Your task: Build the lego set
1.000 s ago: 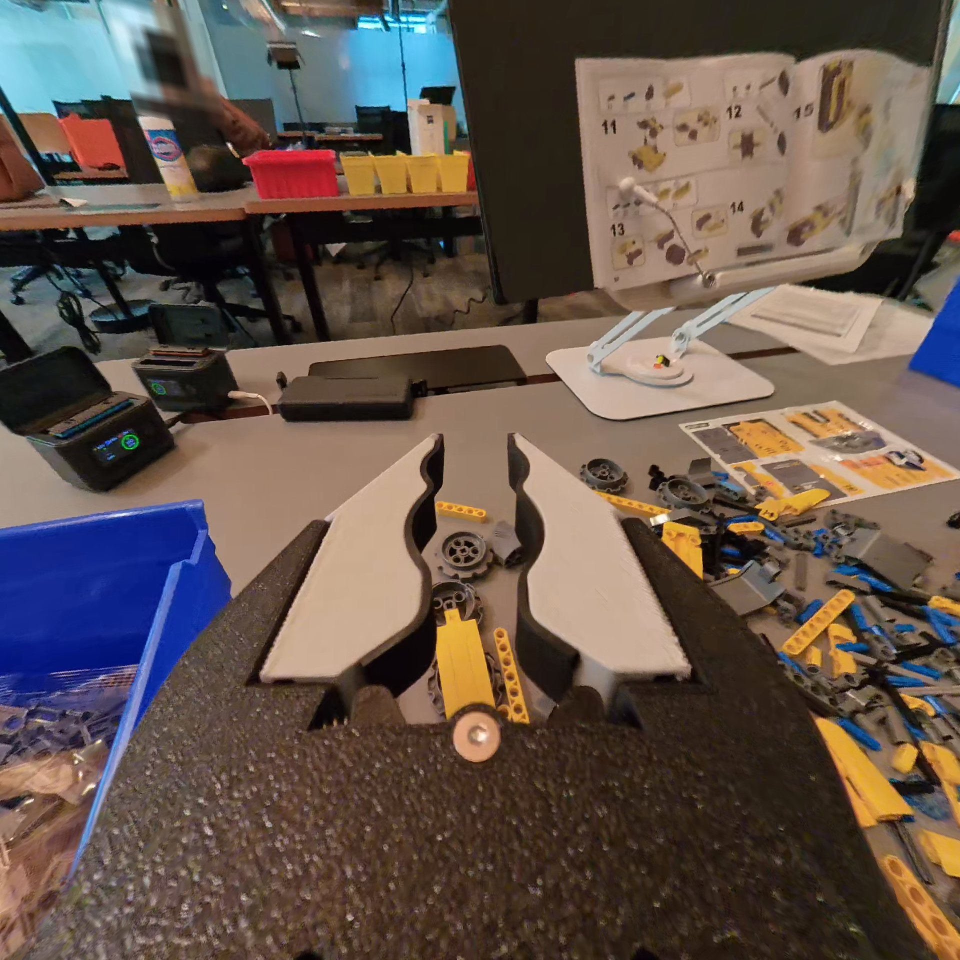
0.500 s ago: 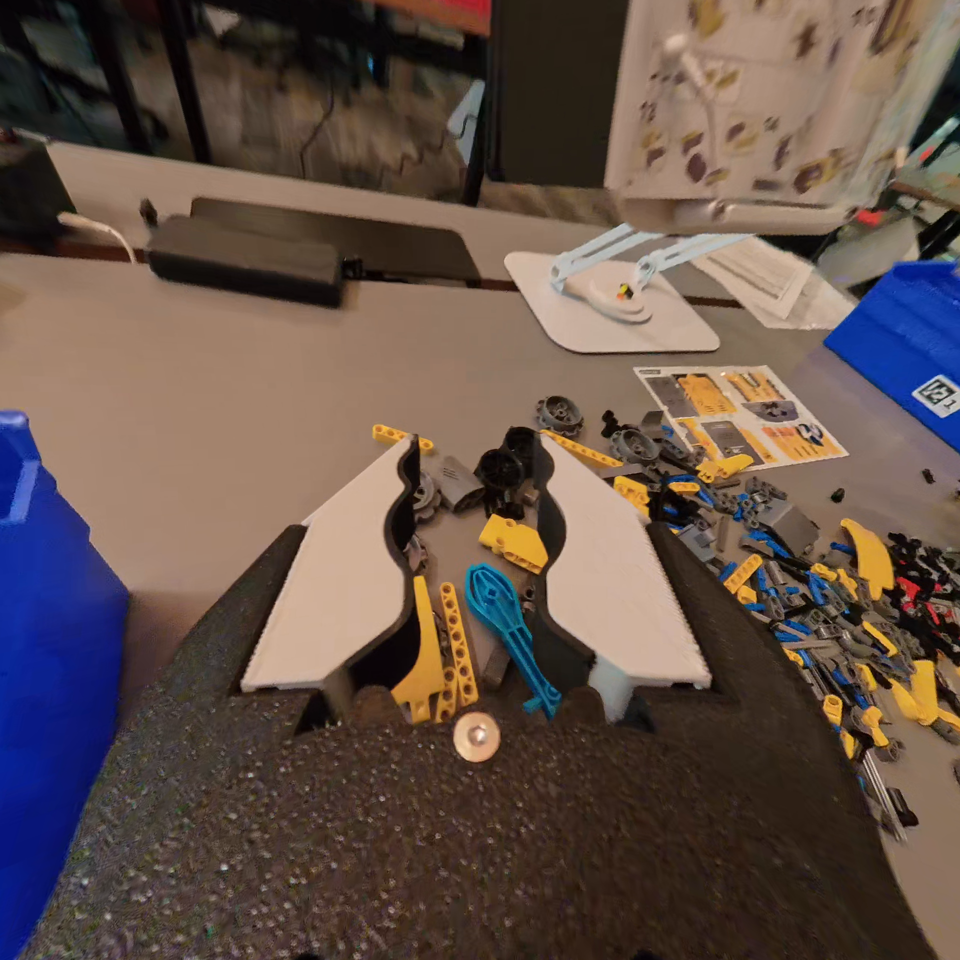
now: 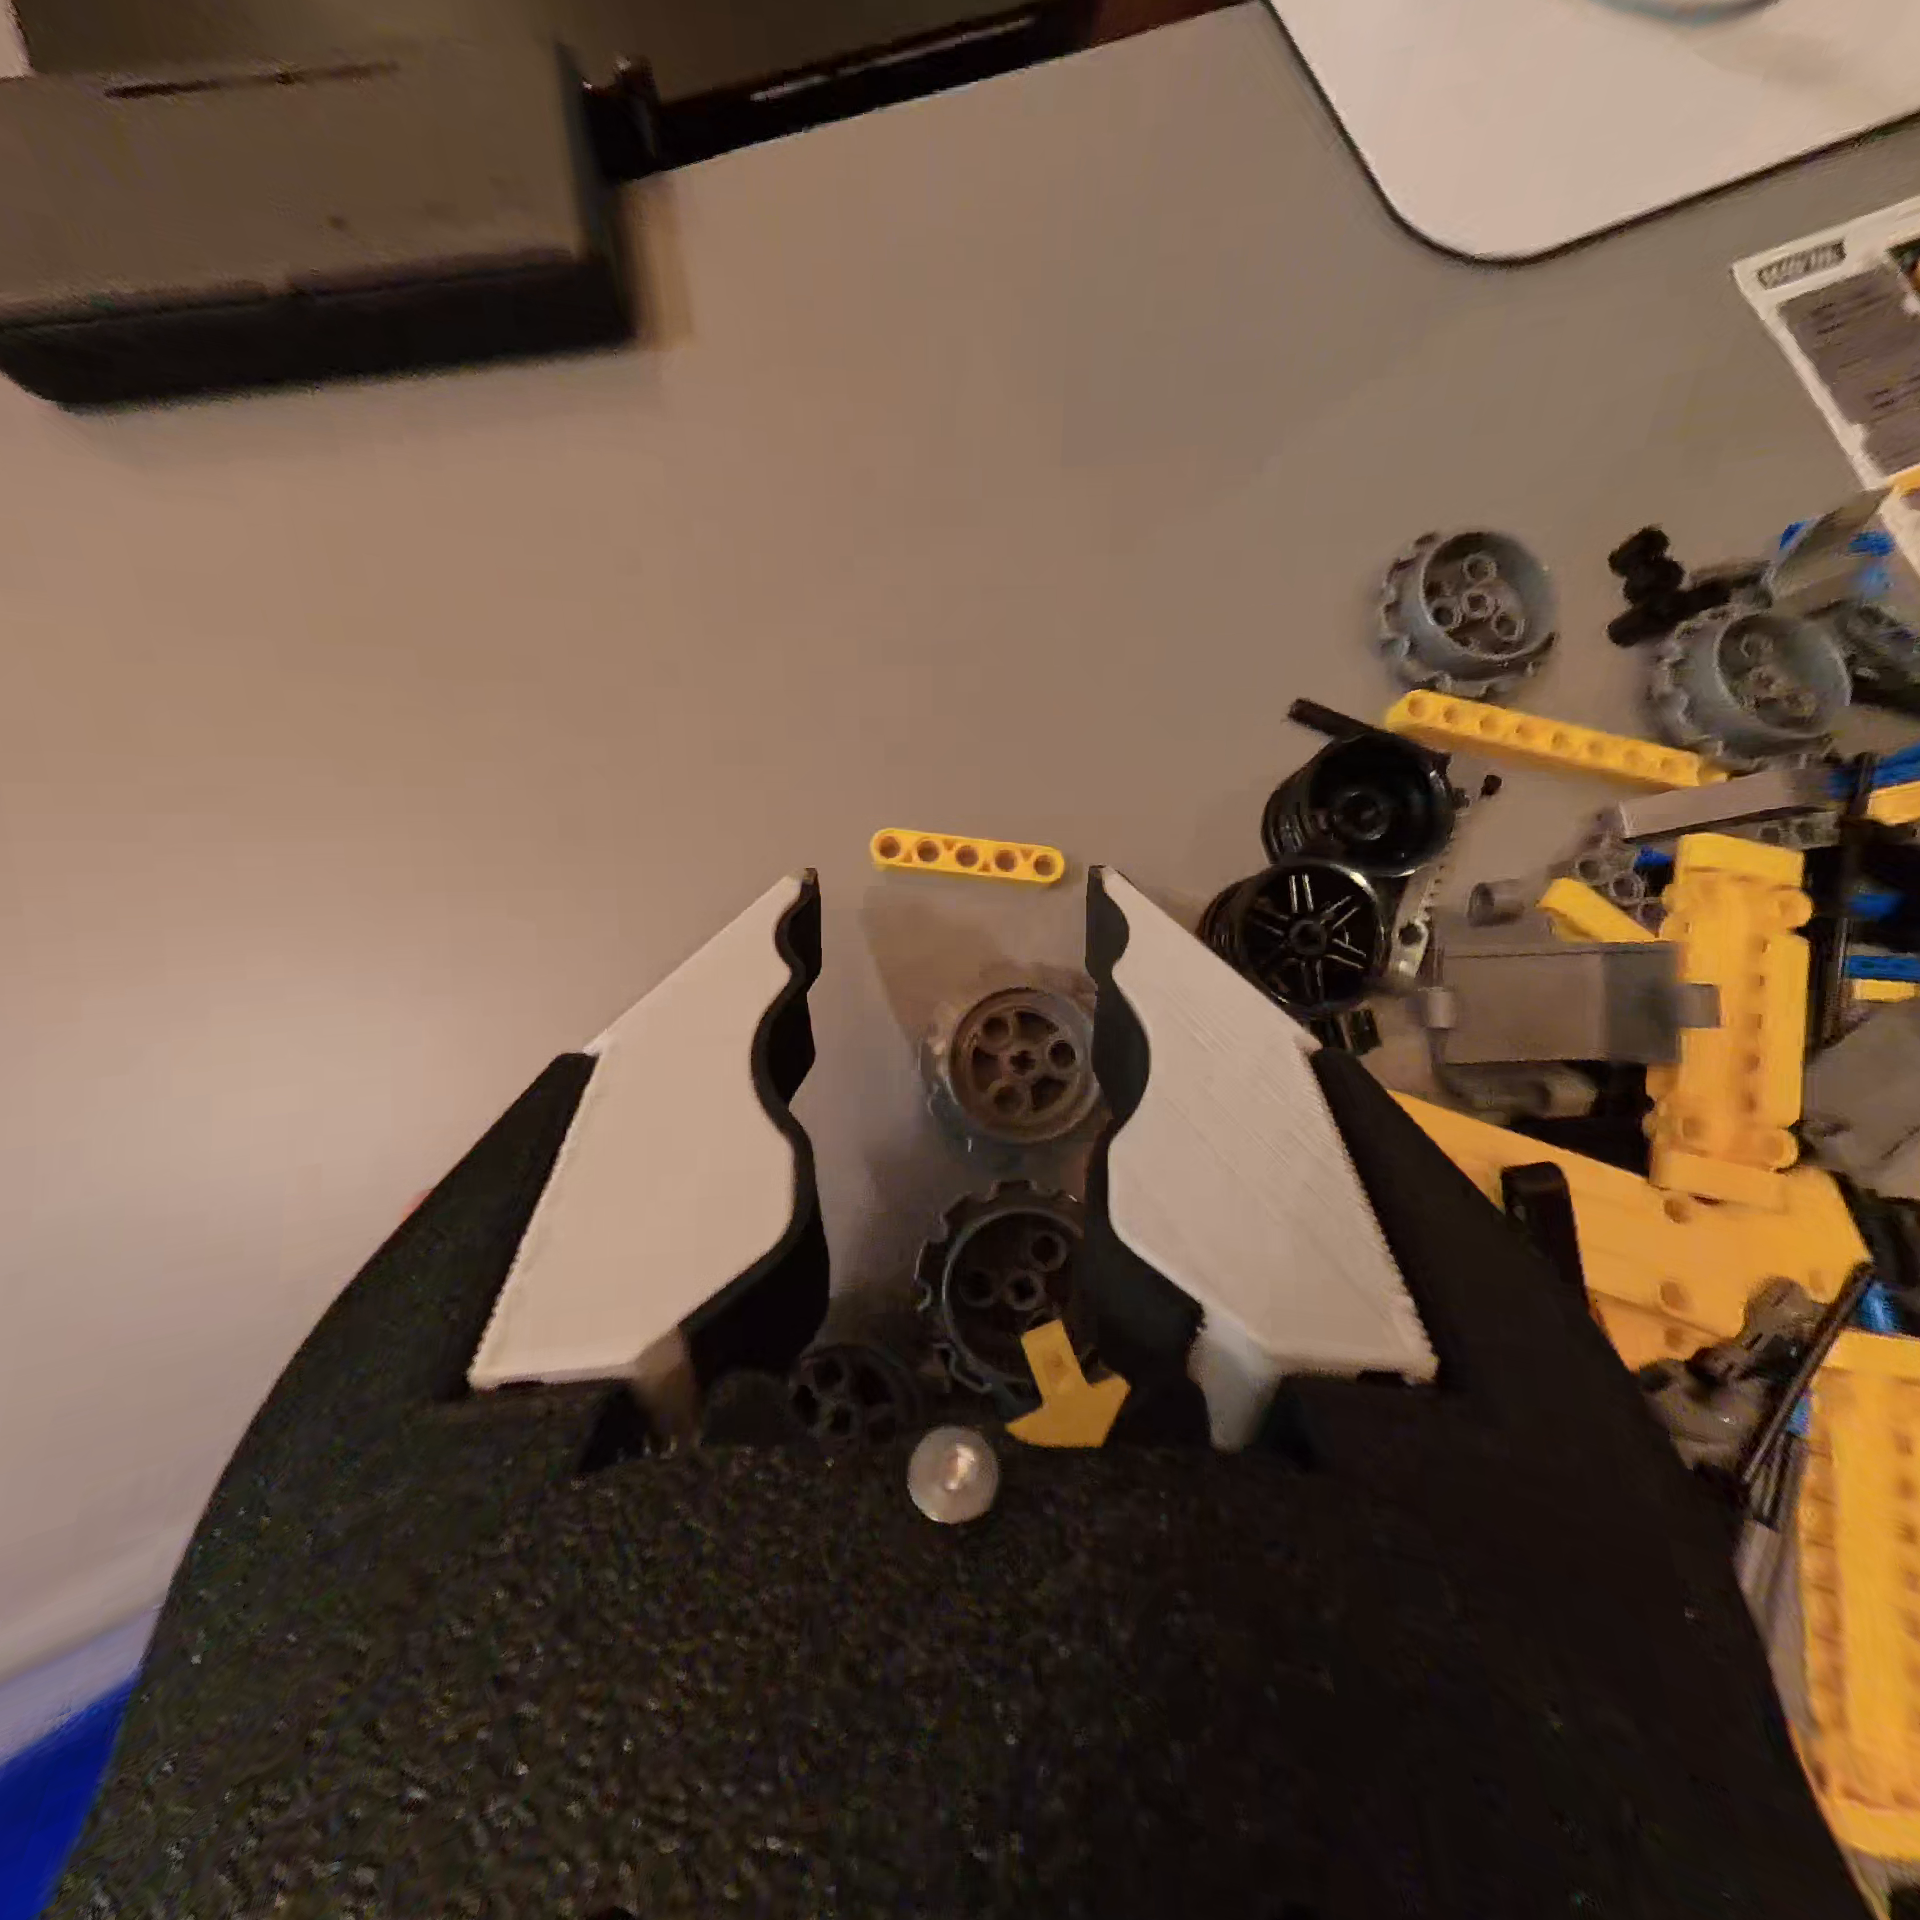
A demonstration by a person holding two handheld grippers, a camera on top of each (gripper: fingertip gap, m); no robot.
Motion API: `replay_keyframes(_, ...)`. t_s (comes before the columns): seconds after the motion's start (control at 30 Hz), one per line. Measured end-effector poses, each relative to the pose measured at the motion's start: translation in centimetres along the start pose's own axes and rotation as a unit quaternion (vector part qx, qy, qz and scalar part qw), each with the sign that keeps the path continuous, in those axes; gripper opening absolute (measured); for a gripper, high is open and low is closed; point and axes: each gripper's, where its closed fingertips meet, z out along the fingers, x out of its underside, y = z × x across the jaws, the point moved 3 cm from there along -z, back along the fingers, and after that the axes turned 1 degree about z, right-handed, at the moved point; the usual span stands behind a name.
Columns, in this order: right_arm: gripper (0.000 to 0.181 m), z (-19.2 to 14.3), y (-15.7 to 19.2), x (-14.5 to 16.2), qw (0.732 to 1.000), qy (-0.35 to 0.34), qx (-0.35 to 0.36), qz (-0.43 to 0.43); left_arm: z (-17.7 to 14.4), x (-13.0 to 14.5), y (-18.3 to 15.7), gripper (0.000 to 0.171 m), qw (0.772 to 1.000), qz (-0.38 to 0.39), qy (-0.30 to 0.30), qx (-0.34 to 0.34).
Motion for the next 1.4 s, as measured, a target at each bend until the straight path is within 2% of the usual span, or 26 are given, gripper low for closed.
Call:
replay_keyframes(0.1, 0.024, -0.1, 0.3, -0.4, 1.0, -0.003, 0.004, -0.022, 0.9, 0.2, -0.5, 0.051, 0.999, 0.034, 0.002, 0.017)
replay_keyframes(0.2, 0.024, -0.2, 0.3, -0.5, 0.999, -0.003, 0.008, -0.032, 1.6, 0.3, -0.8, 0.049, 0.995, 0.099, -0.005, -0.001)
replay_keyframes(0.23, 0.024, -0.2, 0.3, -0.4, 1.0, -0.003, 0.007, -0.029, 1.5, 0.1, -1.0, 0.04, 0.994, 0.106, -0.015, 0.002)
replay_keyframes(0.3, 0.024, -0.2, 0.2, -0.3, 1.0, -0.003, 0.005, -0.019, 0.9, -0.2, -1.2, 0.039, 0.994, 0.11, -0.021, 0.004)
replay_keyframes(0.47, 0.024, -0.2, -0.4, 0.0, 1.0, -0.002, 0.01, -0.008, -3.3, -2.2, -3.3, 0.039, 0.988, 0.107, -0.11, 0.024)
replay_keyframes(0.57, 0.024, -0.4, -0.8, 0.0, 1.0, -0.002, 0.018, -0.008, -6.6, -2.9, -9.0, 0.039, 0.973, 0.156, -0.151, 0.082)
replay_keyframes(0.63, 0.023, -0.5, -1.1, 0.1, 1.0, -0.002, 0.024, -0.009, -8.9, -2.0, -16.2, 0.039, 0.947, 0.21, -0.169, 0.177)
replay_keyframes(0.7, 0.023, -0.5, -1.3, 0.3, 1.0, 0.0, 0.026, -0.008, -11.3, 0.5, -24.8, 0.039, 0.892, 0.287, -0.174, 0.303)
replay_keyframes(0.8, 0.023, -0.4, -1.4, 0.5, 1.0, 0.004, 0.025, -0.003, -12.9, 6.6, -34.5, 0.04, 0.796, 0.399, -0.111, 0.442)
replay_keyframes(0.83, 0.023, -0.4, -1.4, 0.6, 1.0, 0.005, 0.025, -0.003, -13.0, 8.2, -36.4, 0.04, 0.774, 0.419, -0.079, 0.469)
replay_keyframes(0.87, 0.023, -0.4, -1.4, 0.7, 1.0, 0.005, 0.025, -0.004, -12.8, 9.4, -37.7, 0.04, 0.761, 0.434, -0.052, 0.479)
replay_keyframes(1.03, 0.023, -0.5, -1.5, 0.5, 1.0, -0.002, 0.021, 0.009, -11.4, 11.6, -40.4, 0.04, 0.748, 0.462, -0.017, 0.476)
replay_keyframes(1.13, 0.023, -0.5, -1.5, 0.5, 1.0, 0.0, 0.02, 0.008, -9.7, 11.9, -40.1, 0.04, 0.76, 0.469, 0.002, 0.449)
replay_keyframes(1.4, 0.023, -0.6, -1.4, 0.1, 1.0, -0.002, 0.022, -0.008, -9.4, 12.5, -39.7, 0.042, 0.76, 0.467, 0.021, 0.451)
